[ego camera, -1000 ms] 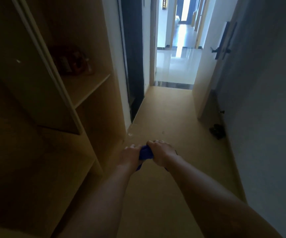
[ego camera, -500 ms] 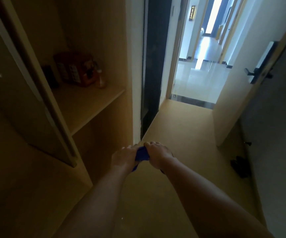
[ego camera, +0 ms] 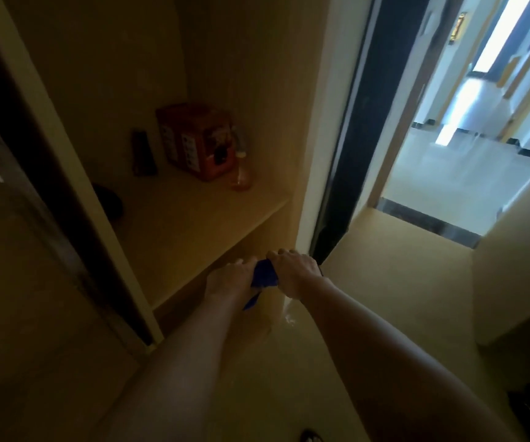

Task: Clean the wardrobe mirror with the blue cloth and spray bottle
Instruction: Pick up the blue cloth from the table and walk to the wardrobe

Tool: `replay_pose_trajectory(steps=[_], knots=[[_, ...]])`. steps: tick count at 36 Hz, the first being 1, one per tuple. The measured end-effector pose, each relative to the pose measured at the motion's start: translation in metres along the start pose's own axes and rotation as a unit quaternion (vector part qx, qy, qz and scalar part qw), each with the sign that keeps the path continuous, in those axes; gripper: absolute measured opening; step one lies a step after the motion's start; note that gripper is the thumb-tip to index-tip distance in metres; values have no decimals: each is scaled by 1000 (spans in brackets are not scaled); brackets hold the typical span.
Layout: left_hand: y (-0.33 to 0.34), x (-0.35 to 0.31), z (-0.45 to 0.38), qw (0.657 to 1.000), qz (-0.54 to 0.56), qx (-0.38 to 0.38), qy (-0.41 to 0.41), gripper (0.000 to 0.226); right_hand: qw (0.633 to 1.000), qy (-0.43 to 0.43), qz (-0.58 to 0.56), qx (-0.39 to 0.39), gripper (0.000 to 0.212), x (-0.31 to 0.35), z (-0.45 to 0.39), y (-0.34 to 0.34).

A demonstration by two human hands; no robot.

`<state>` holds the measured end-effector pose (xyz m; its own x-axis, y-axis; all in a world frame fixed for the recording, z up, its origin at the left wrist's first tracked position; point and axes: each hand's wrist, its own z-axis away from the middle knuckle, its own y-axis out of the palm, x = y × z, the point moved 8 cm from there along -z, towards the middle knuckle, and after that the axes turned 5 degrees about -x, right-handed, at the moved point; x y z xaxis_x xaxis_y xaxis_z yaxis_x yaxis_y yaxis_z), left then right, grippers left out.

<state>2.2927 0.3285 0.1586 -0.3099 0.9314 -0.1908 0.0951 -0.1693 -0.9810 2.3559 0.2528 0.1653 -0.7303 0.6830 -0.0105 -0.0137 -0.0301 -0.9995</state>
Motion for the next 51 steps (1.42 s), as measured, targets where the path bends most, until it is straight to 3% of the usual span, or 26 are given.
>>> replay_pose_trajectory(steps=[13,17,23,25,27,29,31,33,35,37,40,42,45,47,49,51], knots=[[-24,91,-114,985,-27,-51,-162,48,981,-186,29,-53,50,28,-169,-33],[-37,116,-142,973,-3,-34,-227,63,971,-233,19,-46,54,37,-207,-49],[-58,146,-140,950,34,-120,-286,65,945,-325,4,-26,60,67,-244,-42],[-43,159,-133,945,14,-76,-318,72,938,-345,14,19,62,73,-251,-22],[-12,170,-121,933,-9,31,-358,85,931,-348,47,100,69,71,-252,12],[12,173,-112,918,15,80,-389,94,930,-327,-14,168,71,68,-251,37],[19,175,-109,900,89,34,-424,96,928,-326,-76,162,61,69,-252,39],[18,180,-105,858,190,-33,-476,97,941,-301,-98,119,51,65,-257,30],[15,187,-95,810,228,-101,-530,90,968,-204,-135,63,49,48,-271,23],[15,196,-79,756,229,-161,-592,84,979,-89,-171,64,53,24,-276,28],[31,197,-66,656,364,-163,-641,76,940,40,-289,177,66,10,-273,48],[33,192,-69,614,450,-153,-630,73,899,79,-356,242,66,17,-267,56],[28,181,-75,595,512,-142,-603,73,823,139,-475,278,67,26,-260,60],[26,180,-75,587,520,-163,-599,79,809,152,-508,254,63,25,-260,56],[21,185,-71,592,497,-212,-598,87,836,128,-497,194,54,21,-263,48],[11,189,-67,623,449,-259,-586,83,893,63,-429,122,46,21,-259,32]])
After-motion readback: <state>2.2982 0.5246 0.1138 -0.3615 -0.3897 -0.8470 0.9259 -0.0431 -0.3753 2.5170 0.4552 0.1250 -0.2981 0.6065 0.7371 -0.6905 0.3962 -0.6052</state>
